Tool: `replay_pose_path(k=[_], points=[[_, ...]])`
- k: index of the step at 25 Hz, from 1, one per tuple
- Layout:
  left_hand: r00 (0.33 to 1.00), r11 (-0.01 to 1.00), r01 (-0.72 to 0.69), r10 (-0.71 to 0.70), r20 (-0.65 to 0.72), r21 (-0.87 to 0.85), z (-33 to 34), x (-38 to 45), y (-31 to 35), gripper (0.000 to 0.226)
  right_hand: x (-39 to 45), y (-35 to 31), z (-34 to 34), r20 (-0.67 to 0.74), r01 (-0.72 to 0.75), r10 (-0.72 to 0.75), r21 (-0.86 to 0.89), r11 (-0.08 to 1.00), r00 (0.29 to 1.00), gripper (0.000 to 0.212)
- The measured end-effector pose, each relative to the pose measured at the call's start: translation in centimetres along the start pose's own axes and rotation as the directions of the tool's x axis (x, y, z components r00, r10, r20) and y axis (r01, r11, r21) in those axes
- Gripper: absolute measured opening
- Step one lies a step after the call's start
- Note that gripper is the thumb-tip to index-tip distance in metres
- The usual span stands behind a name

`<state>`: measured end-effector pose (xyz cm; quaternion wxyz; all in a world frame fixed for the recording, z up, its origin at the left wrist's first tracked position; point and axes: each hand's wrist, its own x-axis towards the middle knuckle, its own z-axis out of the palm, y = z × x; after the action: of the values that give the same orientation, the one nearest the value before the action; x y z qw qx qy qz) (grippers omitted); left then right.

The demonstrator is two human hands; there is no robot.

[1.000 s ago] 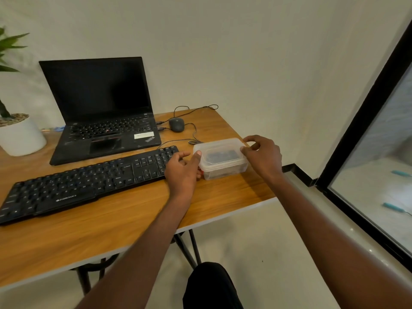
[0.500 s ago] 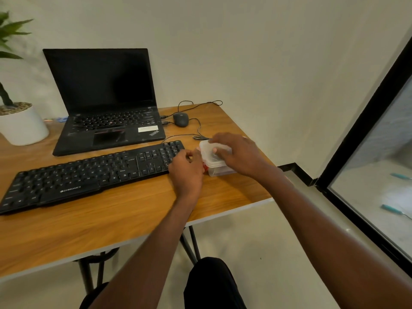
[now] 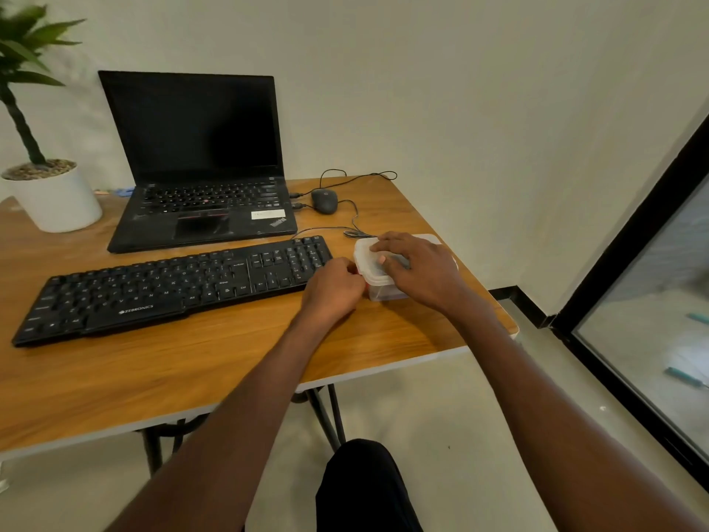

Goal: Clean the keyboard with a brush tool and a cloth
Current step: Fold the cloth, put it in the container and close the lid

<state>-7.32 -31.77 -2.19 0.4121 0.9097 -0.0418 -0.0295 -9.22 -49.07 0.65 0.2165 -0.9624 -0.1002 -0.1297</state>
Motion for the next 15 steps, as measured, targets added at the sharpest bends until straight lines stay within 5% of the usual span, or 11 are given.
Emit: replay_pose_path(k=[3, 6, 10, 15], points=[[0.988, 0.904, 0.153, -0.136, 0.071, -0.400, -1.6, 0.4, -0.6, 0.019, 0.0, -0.1, -0.1, 0.013, 0.006, -0.006, -0.002, 1.000, 1.000, 0.033], [0.992, 0.784, 0.104, -0.124, 0.009, -0.612, -2.3, -0.2, -0.8, 0.018, 0.1, -0.1, 0.0, 0.018, -0.006, 0.007, -0.010, 1.000, 1.000, 0.033], [0.997, 0.718, -0.008, -0.051, -0.063, -0.696, -1.1, -0.8, -1.0, 0.009, 0.0, -0.2, -0.2, 0.015, 0.003, -0.003, 0.000, 1.000, 1.000, 0.033], [0.995, 0.657, 0.027, -0.090, -0.042, -0.754, -0.4, -0.2, -0.7, 0.013, 0.3, -0.1, 0.3, -0.003, -0.010, 0.010, -0.014, 1.000, 1.000, 0.033]])
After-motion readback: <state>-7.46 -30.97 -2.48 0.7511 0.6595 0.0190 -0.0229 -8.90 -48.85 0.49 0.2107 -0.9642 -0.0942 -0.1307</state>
